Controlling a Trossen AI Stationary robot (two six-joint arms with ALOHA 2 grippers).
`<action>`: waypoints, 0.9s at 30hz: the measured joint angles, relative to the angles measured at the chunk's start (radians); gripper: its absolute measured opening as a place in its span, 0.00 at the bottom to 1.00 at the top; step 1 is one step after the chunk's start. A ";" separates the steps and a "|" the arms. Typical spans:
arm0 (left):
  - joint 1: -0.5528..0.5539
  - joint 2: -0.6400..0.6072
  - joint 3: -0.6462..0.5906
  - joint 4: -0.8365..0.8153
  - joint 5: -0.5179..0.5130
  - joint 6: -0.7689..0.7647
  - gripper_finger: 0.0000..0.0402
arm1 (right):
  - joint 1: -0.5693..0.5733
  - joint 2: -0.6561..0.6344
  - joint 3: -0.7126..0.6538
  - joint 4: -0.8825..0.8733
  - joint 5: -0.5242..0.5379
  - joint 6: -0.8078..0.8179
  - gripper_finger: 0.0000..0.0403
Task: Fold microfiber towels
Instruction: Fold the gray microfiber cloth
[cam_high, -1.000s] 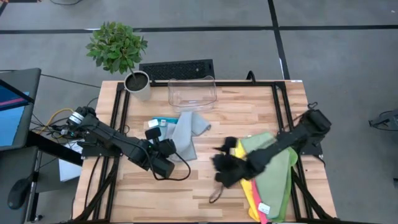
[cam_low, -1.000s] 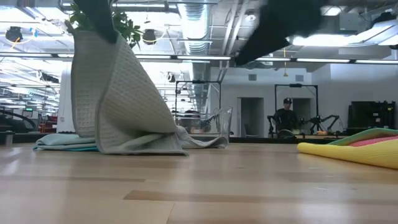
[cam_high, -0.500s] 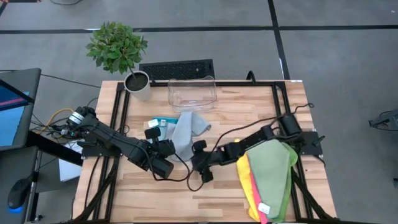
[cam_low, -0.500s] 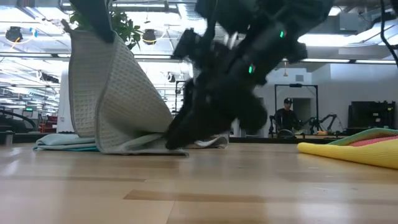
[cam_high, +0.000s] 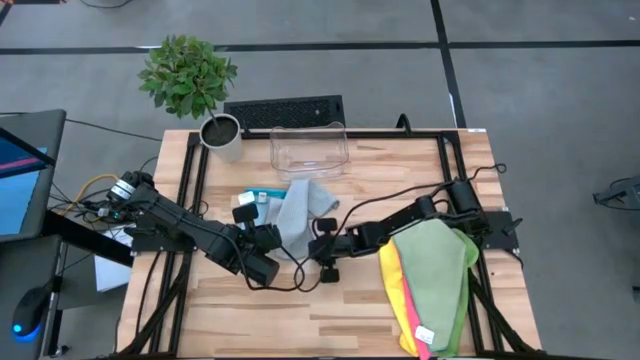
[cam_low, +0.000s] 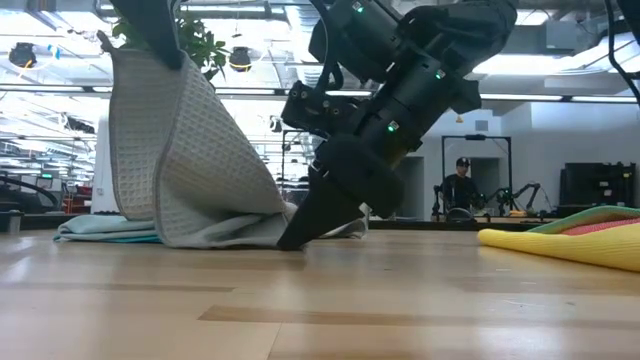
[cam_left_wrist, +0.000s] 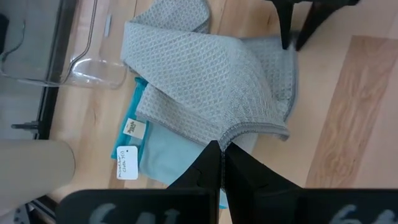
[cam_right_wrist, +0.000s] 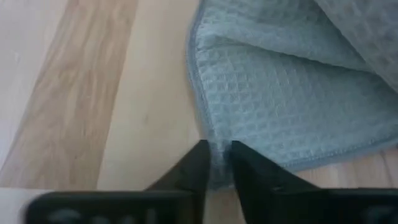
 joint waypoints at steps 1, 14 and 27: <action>0.000 0.000 0.000 0.001 0.004 0.000 0.00 | 0.000 0.000 0.000 -0.001 0.003 0.006 0.16; -0.009 0.000 0.009 0.001 0.138 -0.079 0.00 | 0.141 -0.370 -0.010 -0.429 0.200 0.139 0.02; -0.143 0.000 0.073 0.081 0.295 -0.176 0.00 | 0.580 -0.700 -0.010 -0.758 0.508 0.664 0.02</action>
